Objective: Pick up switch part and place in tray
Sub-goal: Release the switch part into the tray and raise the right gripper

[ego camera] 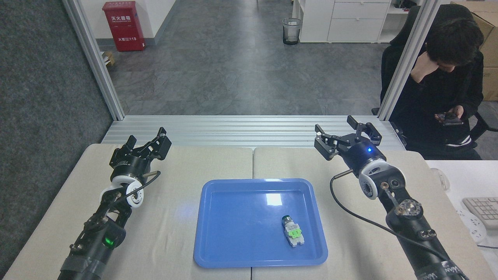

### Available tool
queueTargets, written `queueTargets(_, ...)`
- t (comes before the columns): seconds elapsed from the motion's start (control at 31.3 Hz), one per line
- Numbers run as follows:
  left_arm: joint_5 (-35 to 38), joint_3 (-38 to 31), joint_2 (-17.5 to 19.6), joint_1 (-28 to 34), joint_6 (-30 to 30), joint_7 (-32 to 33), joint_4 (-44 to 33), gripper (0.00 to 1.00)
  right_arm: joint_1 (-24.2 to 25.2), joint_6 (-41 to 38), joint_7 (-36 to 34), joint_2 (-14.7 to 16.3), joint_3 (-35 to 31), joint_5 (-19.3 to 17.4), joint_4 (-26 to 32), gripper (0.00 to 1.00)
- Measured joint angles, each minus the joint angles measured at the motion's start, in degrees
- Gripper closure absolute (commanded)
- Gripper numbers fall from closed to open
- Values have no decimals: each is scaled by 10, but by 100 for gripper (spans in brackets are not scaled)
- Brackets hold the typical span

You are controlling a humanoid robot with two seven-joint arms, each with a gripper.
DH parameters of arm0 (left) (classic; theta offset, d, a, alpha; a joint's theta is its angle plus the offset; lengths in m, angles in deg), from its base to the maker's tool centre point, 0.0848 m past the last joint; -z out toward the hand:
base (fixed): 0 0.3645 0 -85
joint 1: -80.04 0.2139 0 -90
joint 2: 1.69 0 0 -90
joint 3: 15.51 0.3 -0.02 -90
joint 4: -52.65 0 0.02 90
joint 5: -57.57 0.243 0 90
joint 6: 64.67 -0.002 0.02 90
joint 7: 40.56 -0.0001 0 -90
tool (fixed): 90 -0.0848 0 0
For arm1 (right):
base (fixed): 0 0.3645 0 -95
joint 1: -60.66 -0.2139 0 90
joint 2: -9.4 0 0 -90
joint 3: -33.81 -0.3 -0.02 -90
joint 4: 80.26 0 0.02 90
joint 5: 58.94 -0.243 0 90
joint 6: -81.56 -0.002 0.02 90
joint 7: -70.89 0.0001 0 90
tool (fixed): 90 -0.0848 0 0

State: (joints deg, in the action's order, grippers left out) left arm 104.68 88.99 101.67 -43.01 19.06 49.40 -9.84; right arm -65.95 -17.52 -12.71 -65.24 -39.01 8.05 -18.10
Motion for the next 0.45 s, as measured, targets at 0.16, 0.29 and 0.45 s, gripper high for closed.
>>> queueTargets(0.16, 0, 0, 0, 0, 0, 0, 0, 0, 5, -1, -1, 6, -18, -3, -22, 1)
queueTargets(0.29, 0, 0, 0, 0, 0, 0, 0, 0, 7, -1, -1, 9, -31, -3, -33, 1)
queueTargets(0.45, 0, 0, 0, 0, 0, 0, 0, 0, 9, -3, -2, 13, -49, -5, -44, 1)
